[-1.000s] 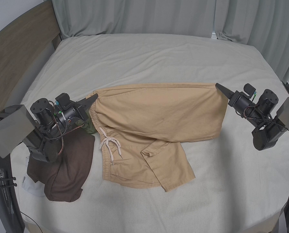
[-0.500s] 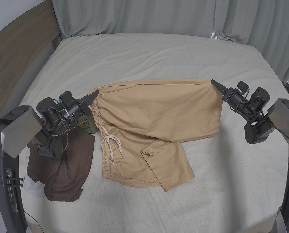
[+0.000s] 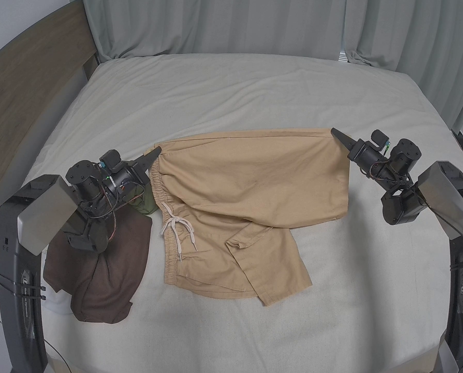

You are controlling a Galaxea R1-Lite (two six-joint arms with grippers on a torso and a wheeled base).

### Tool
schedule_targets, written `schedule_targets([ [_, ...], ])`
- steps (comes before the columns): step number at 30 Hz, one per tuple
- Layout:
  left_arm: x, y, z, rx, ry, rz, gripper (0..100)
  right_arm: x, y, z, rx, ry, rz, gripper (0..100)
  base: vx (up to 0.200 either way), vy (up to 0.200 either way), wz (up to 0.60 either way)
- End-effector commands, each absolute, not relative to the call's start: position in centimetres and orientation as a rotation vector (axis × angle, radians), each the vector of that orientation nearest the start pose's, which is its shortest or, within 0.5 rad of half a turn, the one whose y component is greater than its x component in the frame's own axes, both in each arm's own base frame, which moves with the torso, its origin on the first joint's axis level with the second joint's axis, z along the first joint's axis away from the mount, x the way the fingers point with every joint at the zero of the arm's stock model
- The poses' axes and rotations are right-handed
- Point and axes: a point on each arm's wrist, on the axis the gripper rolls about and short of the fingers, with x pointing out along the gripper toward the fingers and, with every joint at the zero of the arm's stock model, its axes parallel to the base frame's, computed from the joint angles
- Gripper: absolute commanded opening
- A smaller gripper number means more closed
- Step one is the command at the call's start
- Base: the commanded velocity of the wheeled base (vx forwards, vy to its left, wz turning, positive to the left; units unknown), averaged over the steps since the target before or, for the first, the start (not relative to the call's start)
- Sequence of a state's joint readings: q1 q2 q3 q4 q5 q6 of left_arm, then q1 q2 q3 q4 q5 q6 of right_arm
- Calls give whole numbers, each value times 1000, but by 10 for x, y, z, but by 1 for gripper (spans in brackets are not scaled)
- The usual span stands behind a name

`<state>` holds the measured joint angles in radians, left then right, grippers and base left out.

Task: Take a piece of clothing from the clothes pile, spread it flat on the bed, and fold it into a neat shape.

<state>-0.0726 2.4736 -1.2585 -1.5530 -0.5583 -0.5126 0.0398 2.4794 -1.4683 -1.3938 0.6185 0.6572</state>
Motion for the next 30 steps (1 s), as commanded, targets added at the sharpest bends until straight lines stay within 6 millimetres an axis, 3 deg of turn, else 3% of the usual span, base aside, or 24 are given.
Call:
schedule_targets([
  [1,463,-44,70,-418,-149,-688,0,493,33,105,516,-140,744,0,0,0,0],
  [17,469,-41,64,-427,-148,-681,0,507,35,100,513,-145,747,0,0,0,0],
  [18,469,-41,65,-431,-150,-683,100,508,36,102,512,-149,749,0,0,0,0],
  [20,470,-41,67,-442,-154,-685,100,509,36,105,512,-149,748,0,0,0,0],
  [21,470,-40,68,-449,-154,-685,100,510,37,108,512,-152,749,100,0,0,0],
  [30,461,-59,56,-571,-56,-697,100,510,30,119,508,-150,727,100,0,0,0],
])
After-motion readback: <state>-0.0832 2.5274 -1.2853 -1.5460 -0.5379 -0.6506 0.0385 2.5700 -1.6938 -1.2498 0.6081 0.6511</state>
